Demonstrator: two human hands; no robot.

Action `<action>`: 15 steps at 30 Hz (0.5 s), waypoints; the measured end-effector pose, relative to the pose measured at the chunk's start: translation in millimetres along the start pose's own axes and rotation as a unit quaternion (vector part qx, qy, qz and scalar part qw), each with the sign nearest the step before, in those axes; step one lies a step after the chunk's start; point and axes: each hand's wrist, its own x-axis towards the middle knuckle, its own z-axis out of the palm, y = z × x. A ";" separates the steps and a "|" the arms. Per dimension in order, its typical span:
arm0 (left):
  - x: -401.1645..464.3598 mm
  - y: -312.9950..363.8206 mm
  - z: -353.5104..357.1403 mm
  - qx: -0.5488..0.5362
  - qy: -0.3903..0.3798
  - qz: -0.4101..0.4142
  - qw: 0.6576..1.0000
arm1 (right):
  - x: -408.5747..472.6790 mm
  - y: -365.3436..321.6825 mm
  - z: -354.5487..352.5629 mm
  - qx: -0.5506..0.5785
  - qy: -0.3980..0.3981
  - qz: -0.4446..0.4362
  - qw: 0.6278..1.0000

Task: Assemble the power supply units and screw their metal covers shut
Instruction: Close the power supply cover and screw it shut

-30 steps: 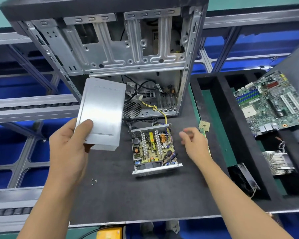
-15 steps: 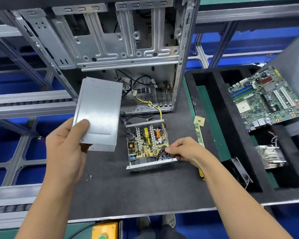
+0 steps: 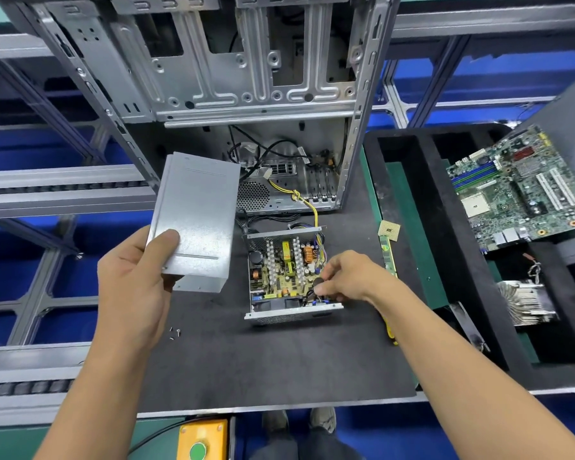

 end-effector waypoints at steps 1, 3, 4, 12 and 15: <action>-0.1 -0.2 -0.7 0.001 0.001 -0.003 1.000 | -0.6 -3.6 0.5 -0.024 0.003 -0.001 1.000; -0.5 -1.2 -2.2 0.001 0.006 -0.008 1.000 | -1.2 -12.1 0.2 -0.076 0.007 -0.006 0.997; -0.7 -1.5 -2.9 0.002 0.008 -0.009 1.000 | -1.8 -16.6 0.5 -0.106 0.006 -0.012 0.994; -1.6 -3.5 -5.8 0.004 0.015 -0.015 1.000 | -7.3 -47.7 8.8 -0.335 -0.022 -0.056 0.940; -2.0 -3.3 -5.8 0.006 0.011 -0.014 1.000 | -10.8 -55.0 15.7 -0.397 -0.015 -0.075 0.915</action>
